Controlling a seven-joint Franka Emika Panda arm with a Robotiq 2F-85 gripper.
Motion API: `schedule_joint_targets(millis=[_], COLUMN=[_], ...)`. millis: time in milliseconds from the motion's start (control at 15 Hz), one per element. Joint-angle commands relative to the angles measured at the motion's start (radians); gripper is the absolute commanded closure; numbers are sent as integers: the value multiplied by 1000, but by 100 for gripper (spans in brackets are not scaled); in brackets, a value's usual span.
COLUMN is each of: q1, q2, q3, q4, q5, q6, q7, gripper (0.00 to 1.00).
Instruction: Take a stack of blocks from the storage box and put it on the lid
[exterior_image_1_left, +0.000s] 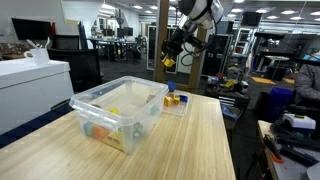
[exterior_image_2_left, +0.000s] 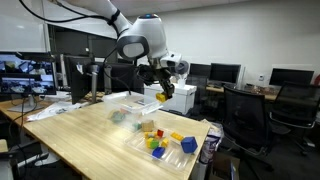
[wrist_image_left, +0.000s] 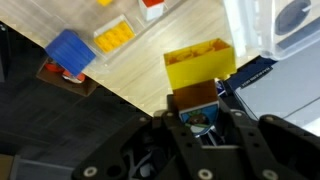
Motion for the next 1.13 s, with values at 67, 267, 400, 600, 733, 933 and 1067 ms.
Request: schedule_joint_targets(millis=[67, 267, 400, 600, 733, 933, 1067], q1=[38, 50, 55, 61, 53, 42, 41], q2=[89, 154, 173, 183, 166, 170, 170], q3=[-97, -110, -108, -103, -83, -47, -47], q4=[-40, -30, -19, -6, -19, -16, -17], q5=[-45, -96, -120, -140, -128, -128, -128], q6=[-47, -53, -52, -49, -21, 74, 75], q7=[17, 22, 25, 30, -4, -13, -15], gripper=[88, 88, 88, 38, 12, 3, 3])
